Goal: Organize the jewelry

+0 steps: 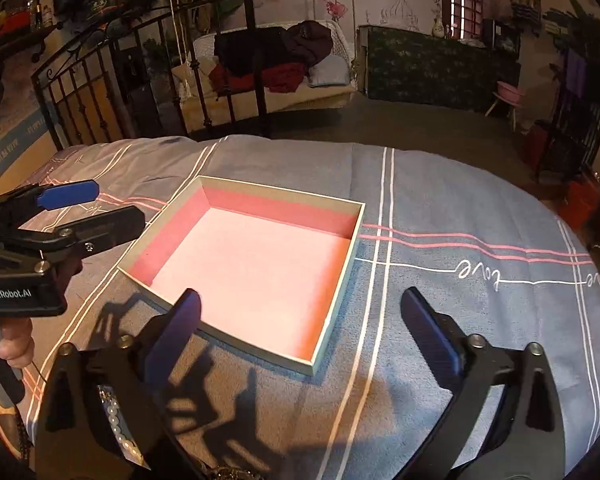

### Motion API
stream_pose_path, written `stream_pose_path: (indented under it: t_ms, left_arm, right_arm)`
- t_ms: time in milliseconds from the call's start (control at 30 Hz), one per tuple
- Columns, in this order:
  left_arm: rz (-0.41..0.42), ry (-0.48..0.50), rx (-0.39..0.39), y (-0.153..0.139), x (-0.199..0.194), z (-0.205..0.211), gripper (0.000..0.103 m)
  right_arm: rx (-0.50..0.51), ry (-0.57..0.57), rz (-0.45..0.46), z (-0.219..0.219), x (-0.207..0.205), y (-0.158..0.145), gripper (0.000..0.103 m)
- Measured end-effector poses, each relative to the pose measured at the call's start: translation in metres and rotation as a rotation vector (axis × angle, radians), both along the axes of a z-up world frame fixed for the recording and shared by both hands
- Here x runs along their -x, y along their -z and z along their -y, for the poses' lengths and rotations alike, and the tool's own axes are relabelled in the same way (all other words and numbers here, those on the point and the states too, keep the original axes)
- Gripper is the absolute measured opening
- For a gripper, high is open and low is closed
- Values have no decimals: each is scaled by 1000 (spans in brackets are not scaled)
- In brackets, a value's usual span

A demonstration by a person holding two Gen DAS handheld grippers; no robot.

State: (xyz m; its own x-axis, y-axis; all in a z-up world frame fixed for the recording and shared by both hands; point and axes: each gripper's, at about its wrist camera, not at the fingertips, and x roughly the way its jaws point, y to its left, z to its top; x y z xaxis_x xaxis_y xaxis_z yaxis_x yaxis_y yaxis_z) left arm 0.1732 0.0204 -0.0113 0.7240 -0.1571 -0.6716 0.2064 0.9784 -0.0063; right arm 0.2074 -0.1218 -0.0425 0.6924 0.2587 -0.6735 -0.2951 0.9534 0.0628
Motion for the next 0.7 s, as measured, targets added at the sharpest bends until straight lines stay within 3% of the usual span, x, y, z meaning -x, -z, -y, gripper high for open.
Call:
stream_pose_path:
  t_ms: [100, 233, 367, 433, 500, 567, 633, 667, 700]
  left_arm:
    - [-11, 22, -4, 9, 39, -15, 96]
    - [-90, 30, 27, 41, 89, -36, 96]
    - [-163, 46, -24, 72, 117, -34, 96]
    - [-182, 60, -48, 81, 122, -30, 95]
    - [-177, 65, -70, 87, 121, -26, 84]
    - [-200, 84, -85, 95, 116, -22, 60]
    - [-202, 84, -74, 99, 113, -21, 50]
    - [-192, 89, -73, 99, 113, -21, 37]
    - [-186, 95, -82, 98, 113, -20, 32]
  right_arm:
    - [-23, -30, 9, 4, 37, -4, 98]
    - [-40, -110, -54, 1, 81, 8, 98]
    - [8, -91, -75, -3, 118, 26, 96]
    - [-54, -80, -105, 3, 129, 33, 95]
    - [-84, -77, -141, 2, 137, 39, 95]
    - [-81, -76, -160, -2, 145, 44, 95]
    - [-80, -70, -180, -5, 151, 49, 95]
    - [-90, -75, -194, -6, 153, 51, 95]
    - [-100, -82, -209, -8, 156, 53, 95]
